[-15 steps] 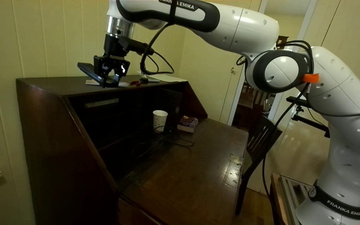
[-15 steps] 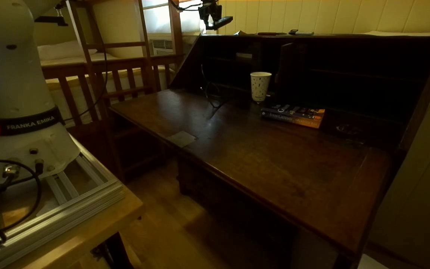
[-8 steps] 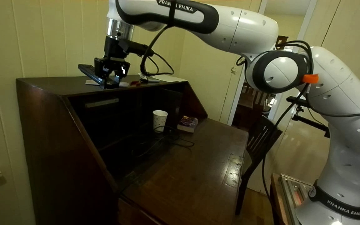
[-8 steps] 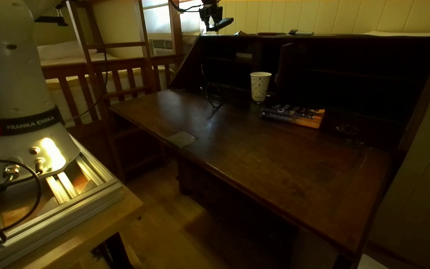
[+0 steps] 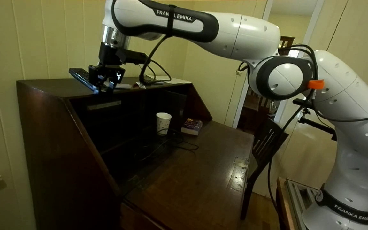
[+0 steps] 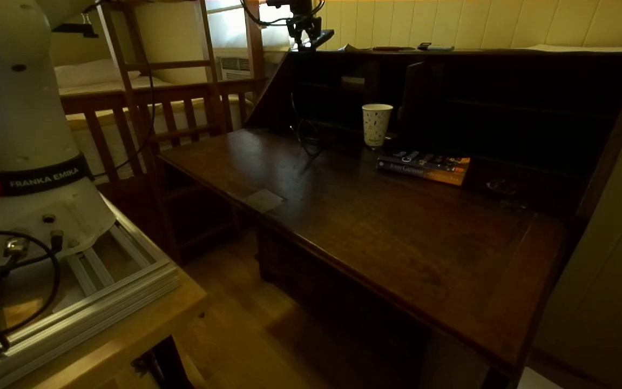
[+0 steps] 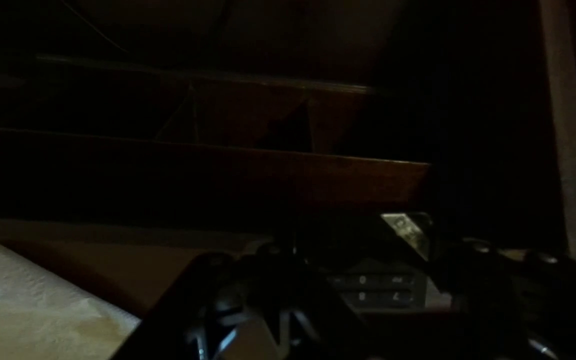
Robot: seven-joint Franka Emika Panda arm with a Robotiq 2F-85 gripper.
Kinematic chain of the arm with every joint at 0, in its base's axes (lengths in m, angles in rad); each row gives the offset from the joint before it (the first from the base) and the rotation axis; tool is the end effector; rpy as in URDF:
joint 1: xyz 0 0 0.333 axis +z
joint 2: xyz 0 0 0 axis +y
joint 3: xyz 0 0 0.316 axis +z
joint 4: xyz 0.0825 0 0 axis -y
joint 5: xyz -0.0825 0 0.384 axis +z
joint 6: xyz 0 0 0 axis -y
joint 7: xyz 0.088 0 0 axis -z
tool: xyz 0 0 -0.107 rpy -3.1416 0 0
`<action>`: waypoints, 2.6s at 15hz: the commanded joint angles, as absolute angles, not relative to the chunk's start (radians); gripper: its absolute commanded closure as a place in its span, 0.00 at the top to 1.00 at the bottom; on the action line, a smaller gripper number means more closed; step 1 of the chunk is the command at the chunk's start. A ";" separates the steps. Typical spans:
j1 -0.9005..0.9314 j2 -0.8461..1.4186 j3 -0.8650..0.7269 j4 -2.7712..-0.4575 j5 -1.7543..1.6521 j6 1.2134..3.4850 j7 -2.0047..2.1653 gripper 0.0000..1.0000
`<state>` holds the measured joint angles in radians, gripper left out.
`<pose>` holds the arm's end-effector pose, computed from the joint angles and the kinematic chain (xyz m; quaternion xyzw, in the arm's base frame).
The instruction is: Pick up the remote and put it on top of the cabinet
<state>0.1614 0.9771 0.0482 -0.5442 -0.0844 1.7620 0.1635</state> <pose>0.7866 0.1372 0.4602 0.9924 0.0129 0.1223 0.0009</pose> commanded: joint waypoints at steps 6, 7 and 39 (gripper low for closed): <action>0.195 0.974 0.045 -0.521 -0.088 1.836 0.180 0.36; 0.197 0.975 0.043 -0.517 -0.090 1.842 0.184 0.36; 0.178 0.988 0.020 -0.514 -0.087 1.793 0.272 0.68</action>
